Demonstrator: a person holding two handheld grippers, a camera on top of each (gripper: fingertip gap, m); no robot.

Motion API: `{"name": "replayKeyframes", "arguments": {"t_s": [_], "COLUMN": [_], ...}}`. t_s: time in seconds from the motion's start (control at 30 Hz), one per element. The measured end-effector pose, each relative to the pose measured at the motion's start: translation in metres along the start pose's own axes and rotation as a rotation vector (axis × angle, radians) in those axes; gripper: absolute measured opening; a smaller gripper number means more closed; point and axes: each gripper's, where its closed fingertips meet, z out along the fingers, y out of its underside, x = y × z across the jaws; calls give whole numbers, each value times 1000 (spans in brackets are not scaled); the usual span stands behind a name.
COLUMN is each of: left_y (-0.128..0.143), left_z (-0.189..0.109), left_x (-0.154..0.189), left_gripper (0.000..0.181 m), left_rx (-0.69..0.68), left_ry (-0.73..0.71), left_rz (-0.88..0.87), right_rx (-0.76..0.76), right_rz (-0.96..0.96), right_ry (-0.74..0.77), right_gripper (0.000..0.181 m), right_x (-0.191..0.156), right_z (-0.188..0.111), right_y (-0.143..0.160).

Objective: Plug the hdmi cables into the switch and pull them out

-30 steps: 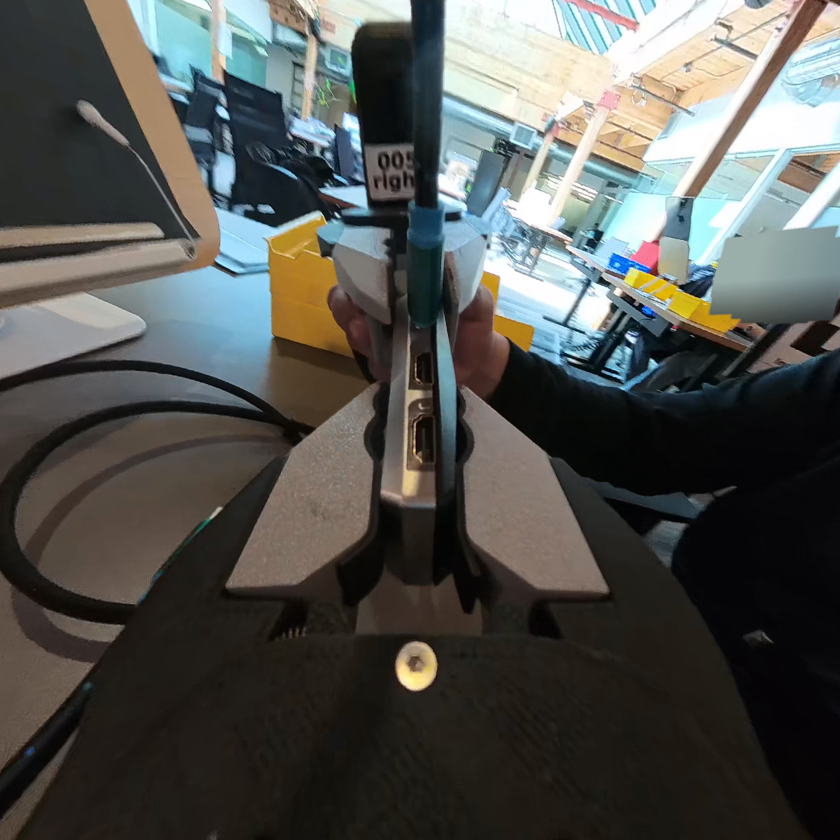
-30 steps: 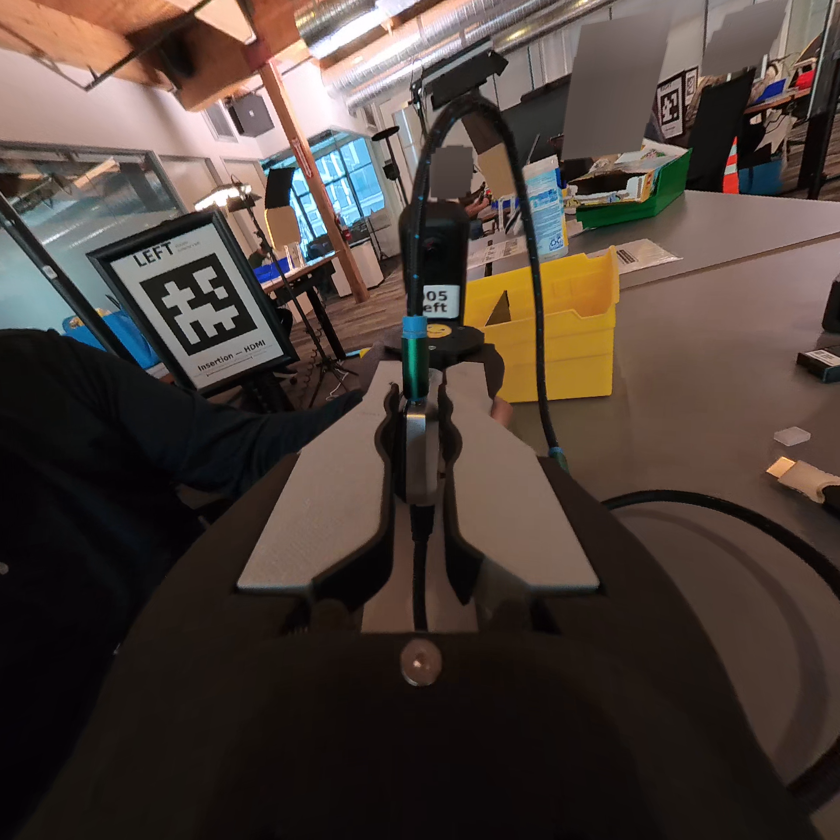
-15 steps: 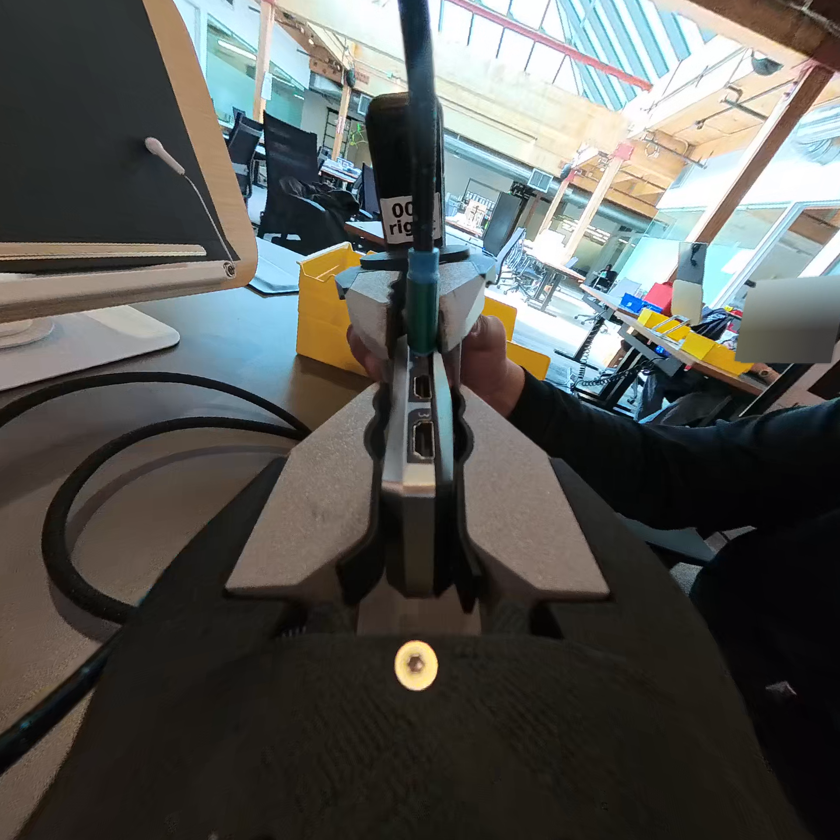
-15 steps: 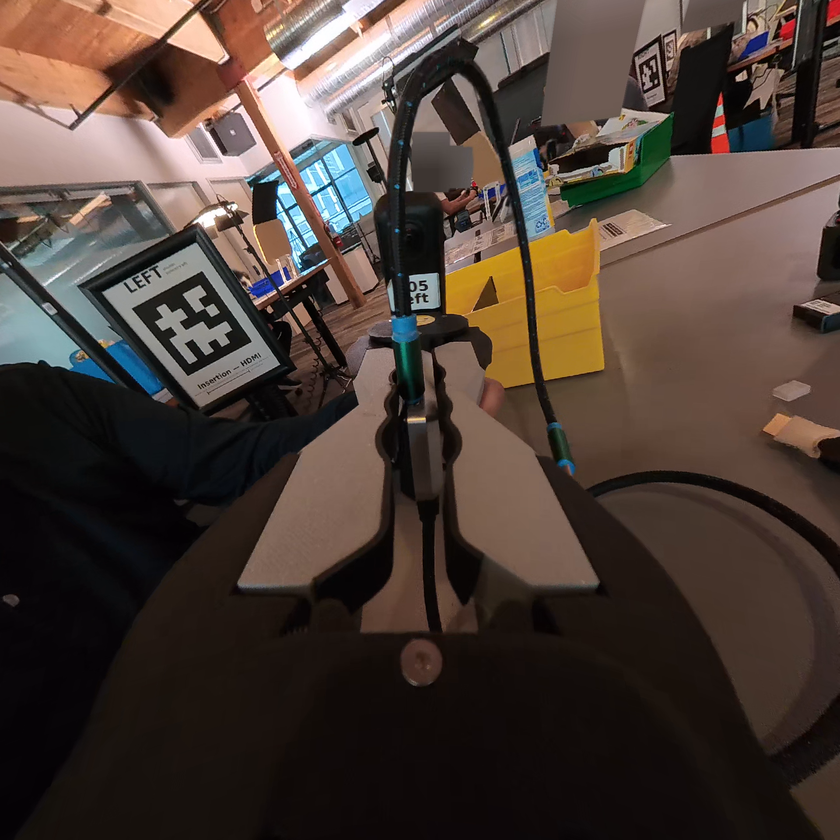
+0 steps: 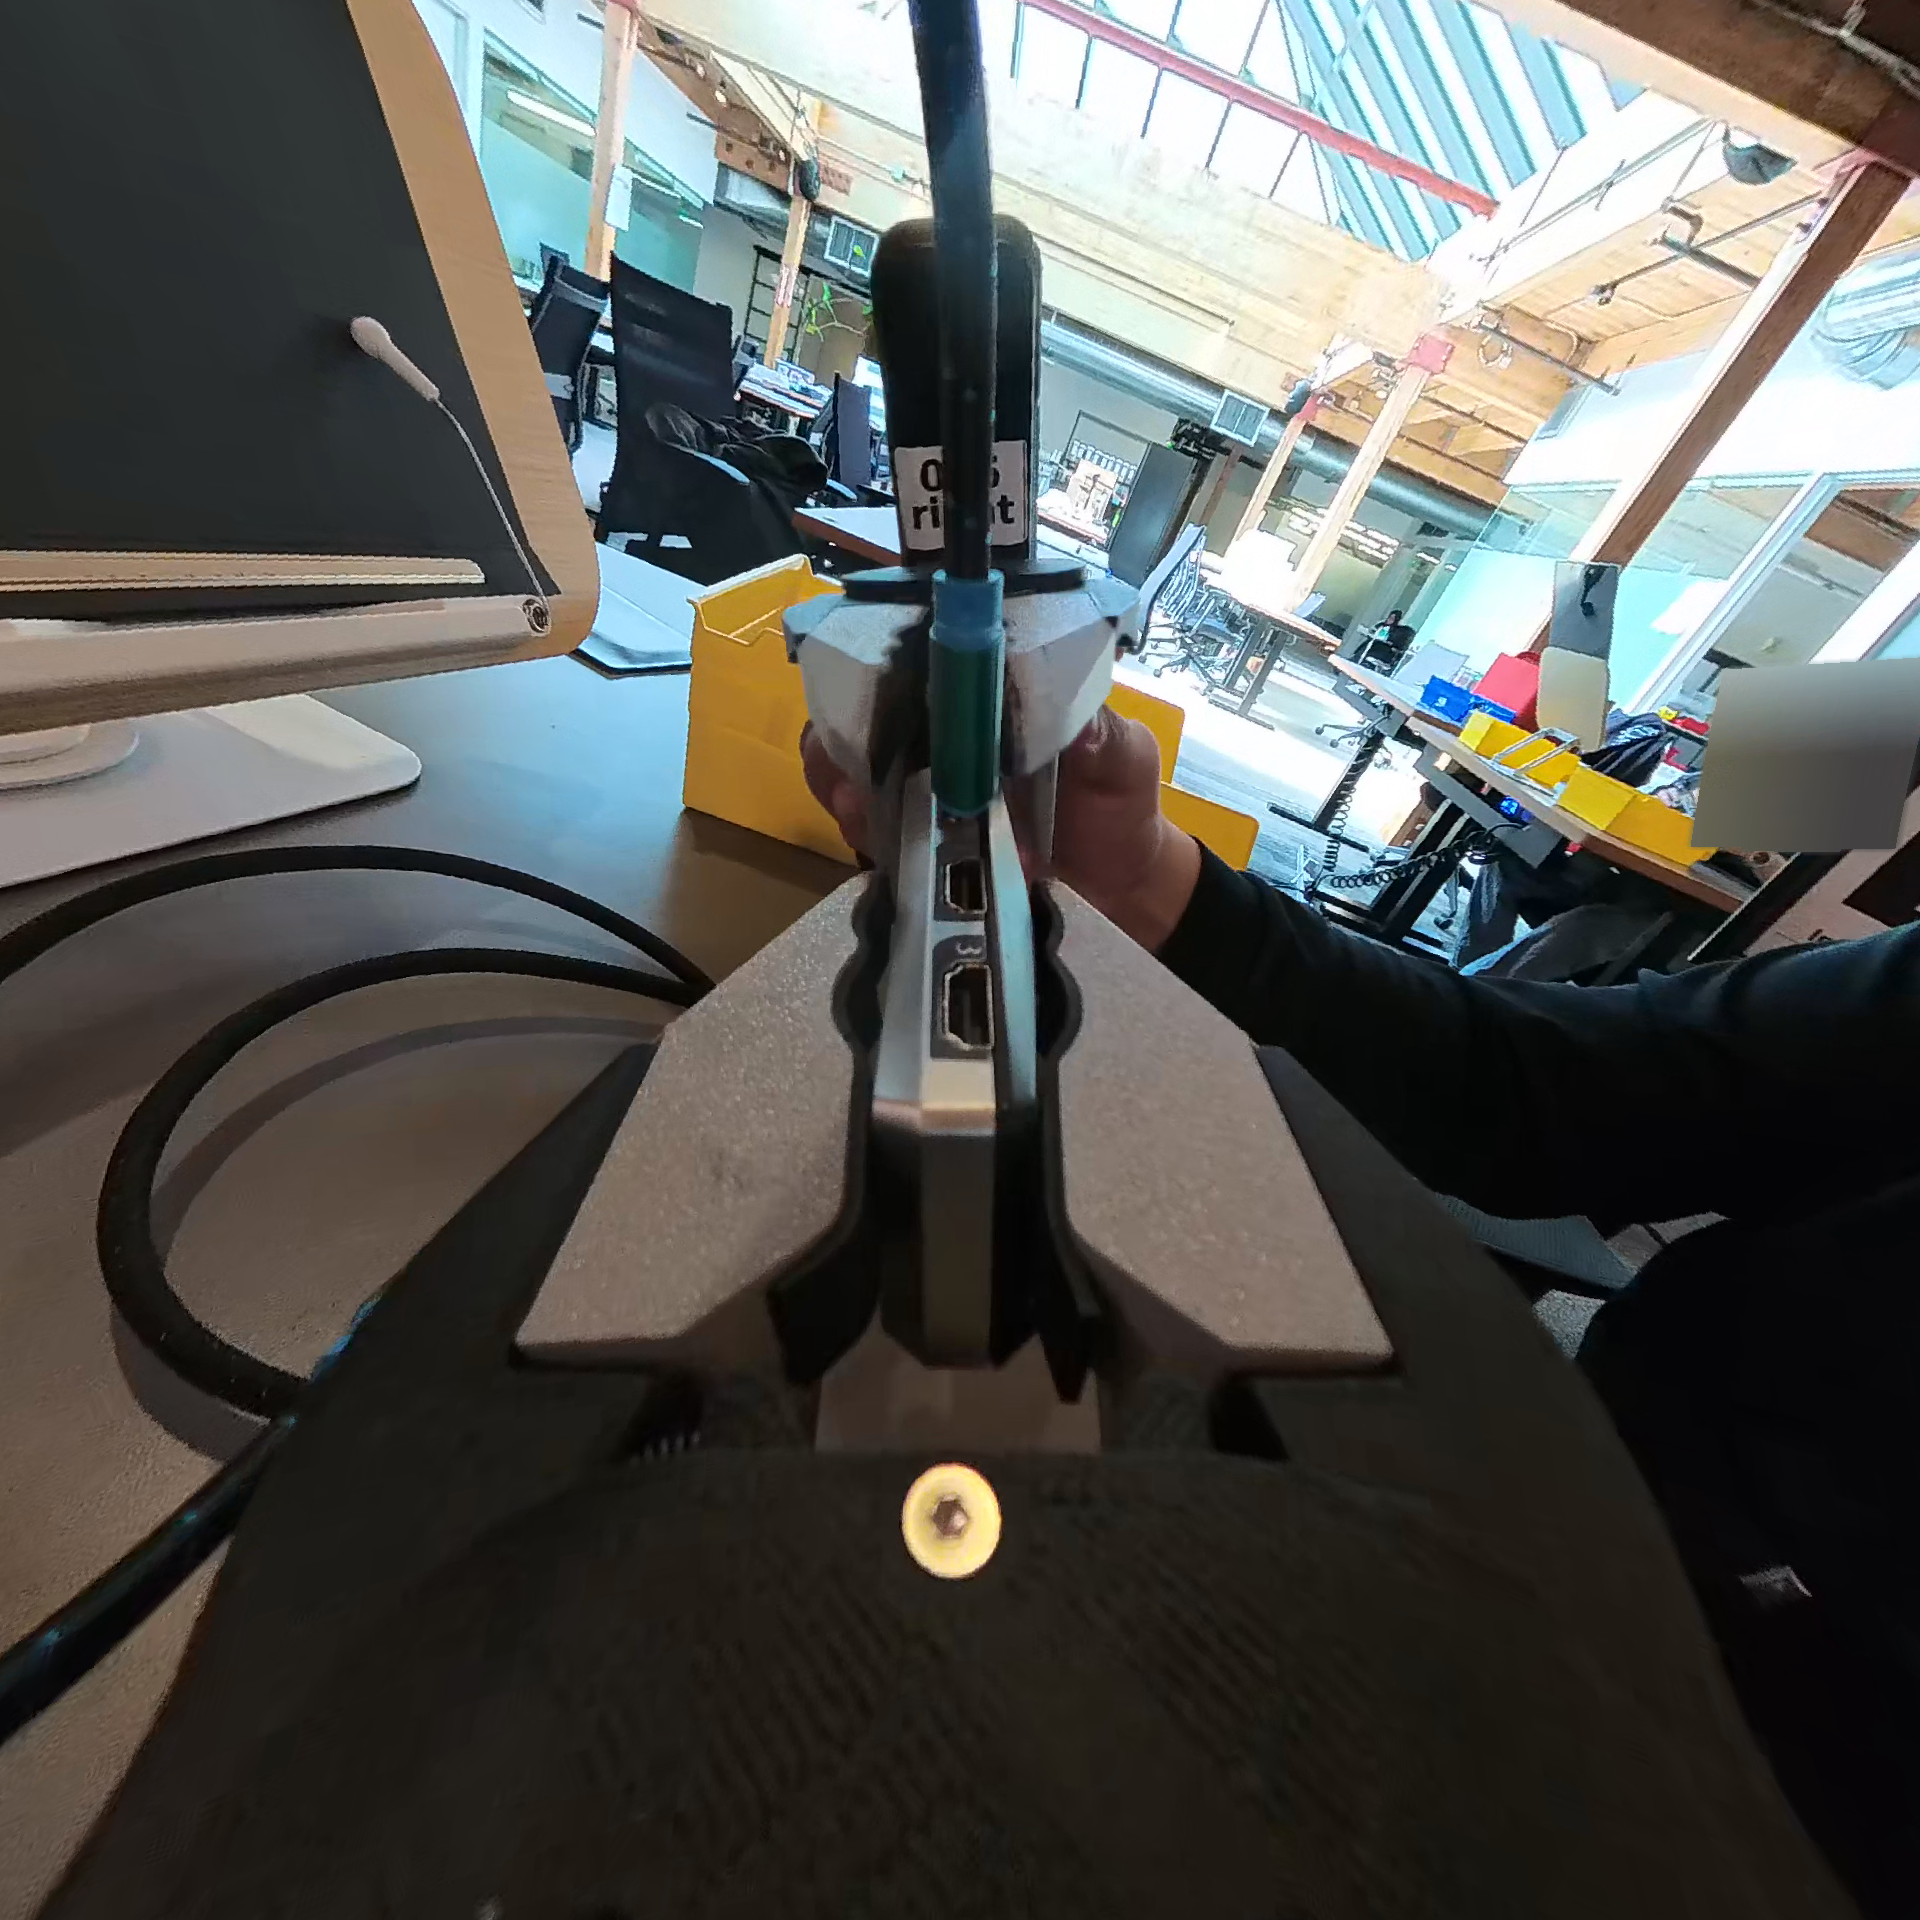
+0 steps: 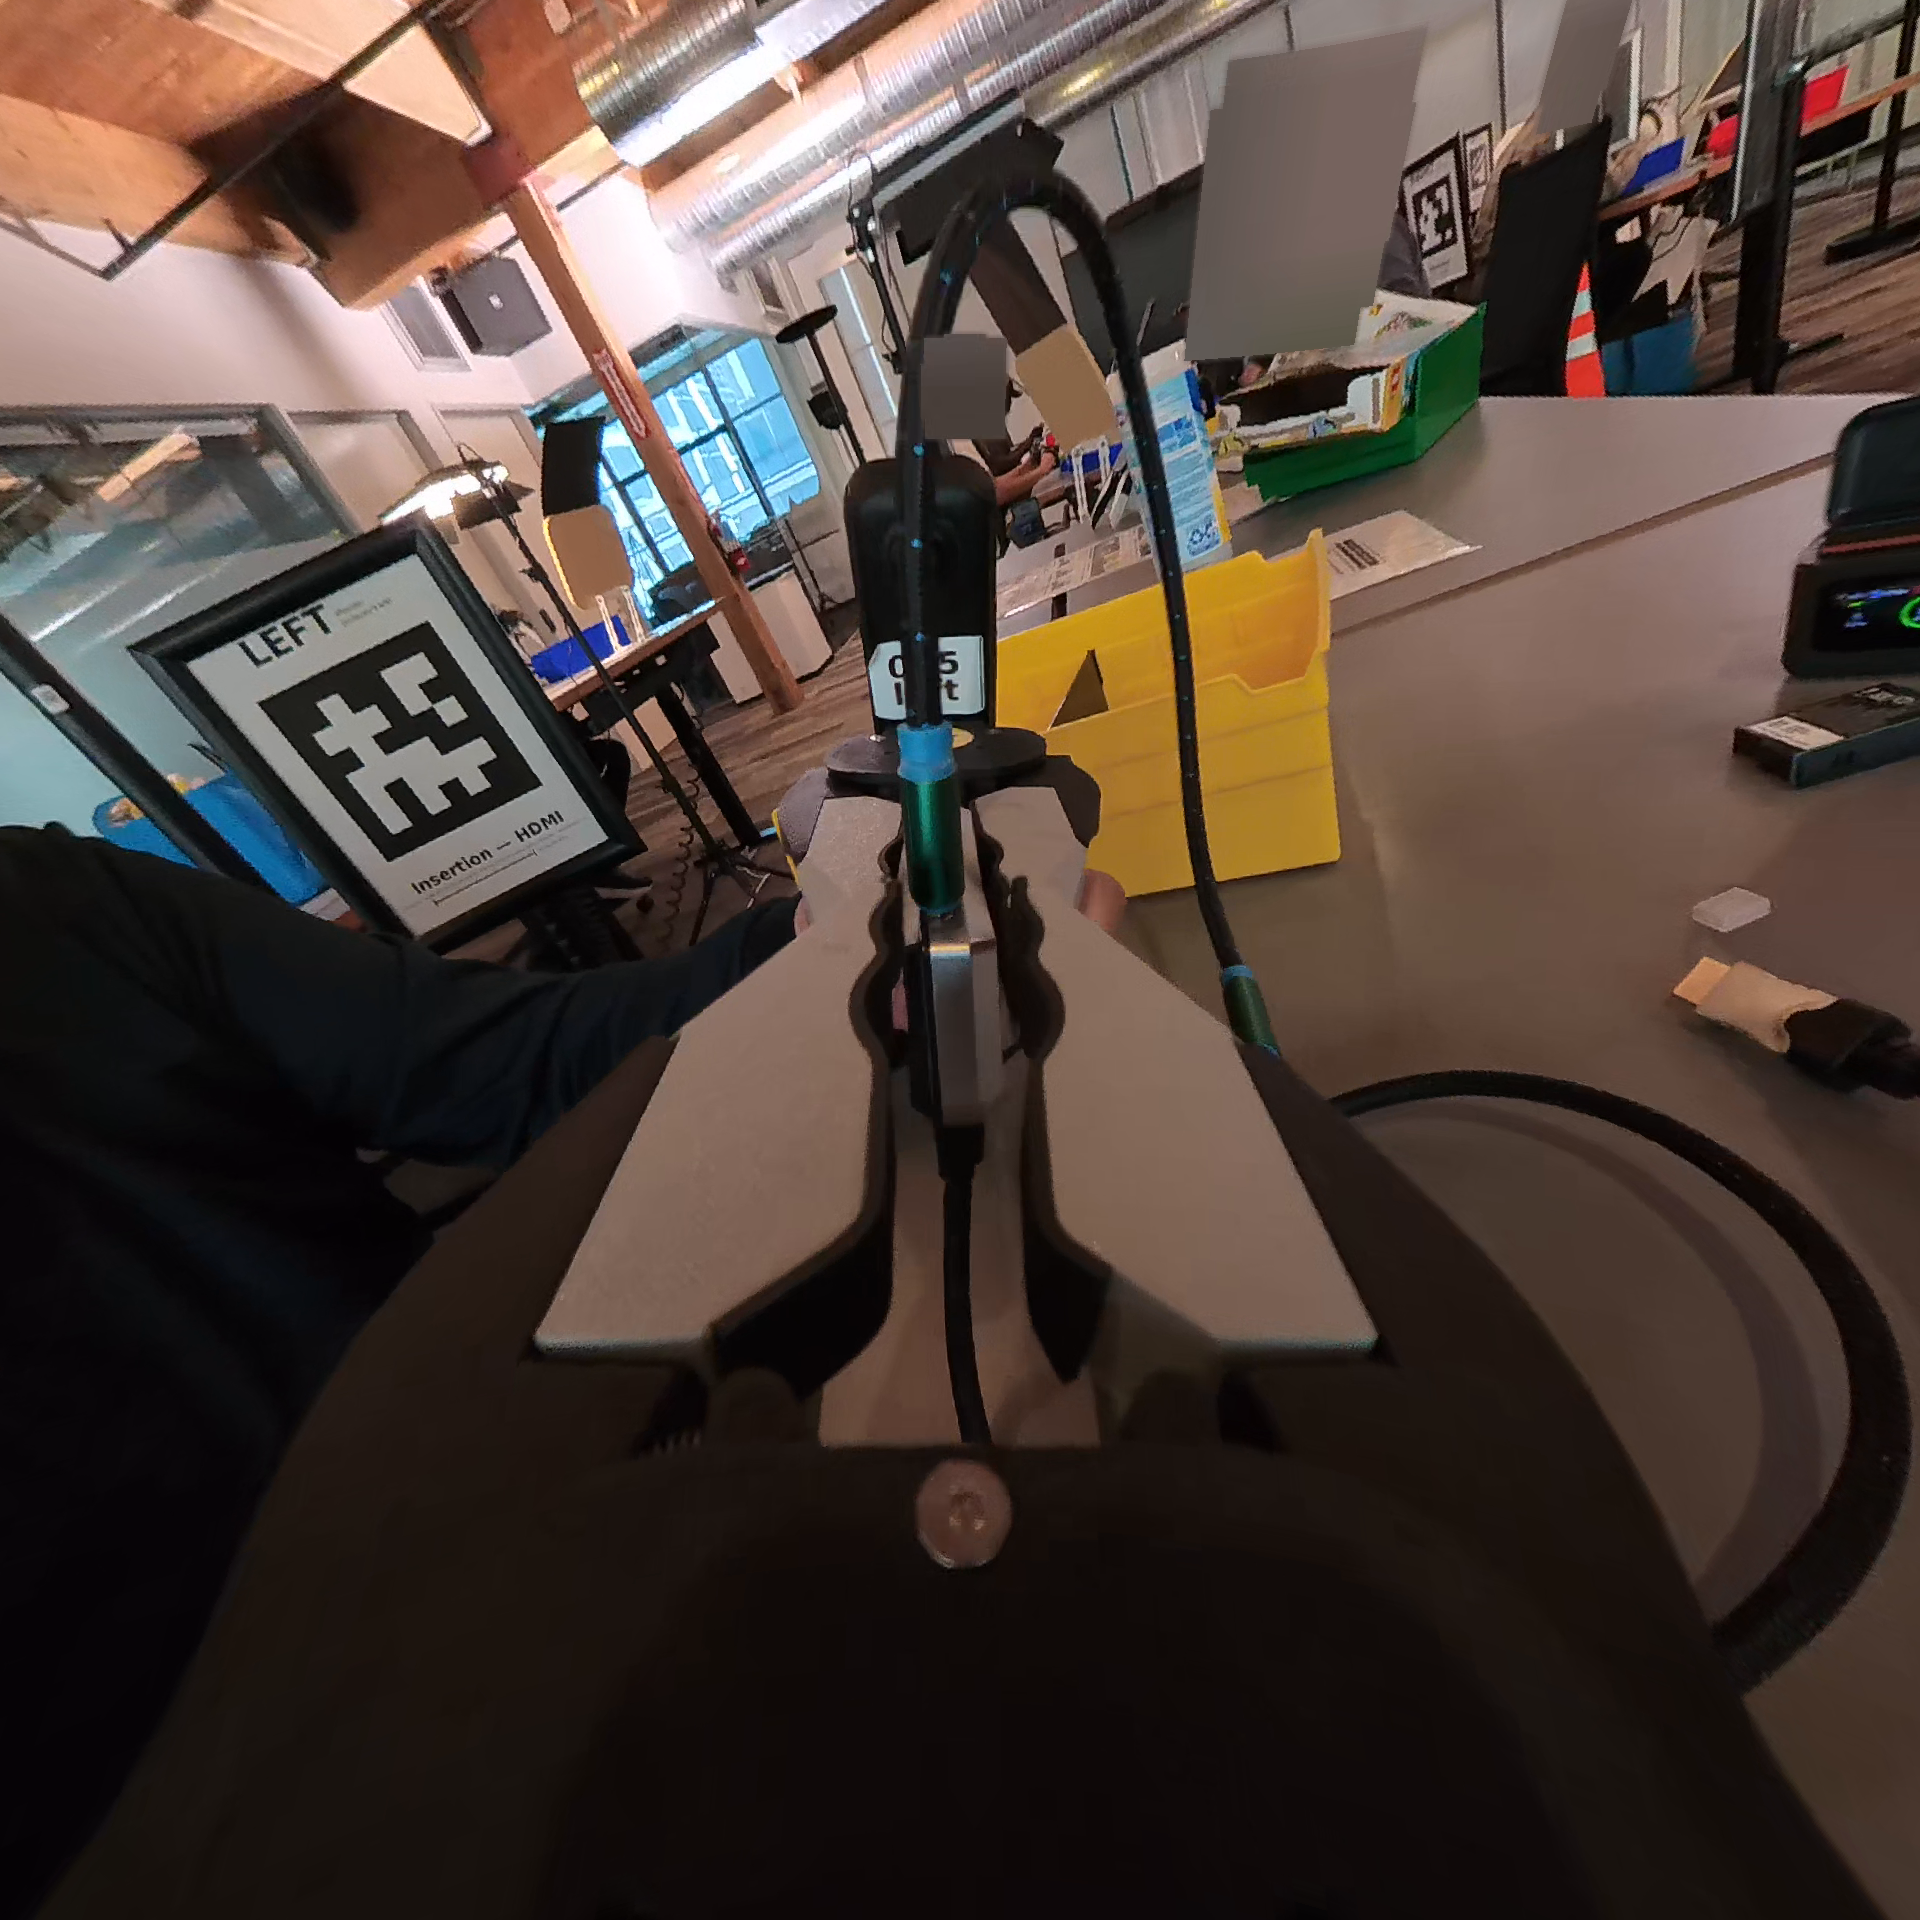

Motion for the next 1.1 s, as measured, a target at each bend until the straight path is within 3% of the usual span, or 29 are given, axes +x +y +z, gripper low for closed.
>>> {"name": "replayKeyframes", "arguments": {"t_s": [0.33, 0.5, 0.83, 0.97, 1.1], "left_y": [8, -5, -16, 5, 19], "left_z": [6, 6, 1, 5, 11], "left_x": [0, -3, 4, -8, -14], "left_gripper": [26, 29, 26, 26, 26], "left_rx": [-72, 31, 141, -5, -69], "left_ry": [-46, -68, 20, -71, -77], "left_rz": [78, 86, 7, 42, -4], "right_rx": [-26, 11, 24, -7, 79], "right_rz": [10, 51, 62, 41, 49], "right_ry": [-52, -80, -91, -37, 4], "right_gripper": [8, 7, 7, 7, 7], "right_x": [-4, -2, -5, 1, 8], "right_z": [-2, -3, 3, 1, 2], "right_y": [6, 4, 2, 5, -4]}}
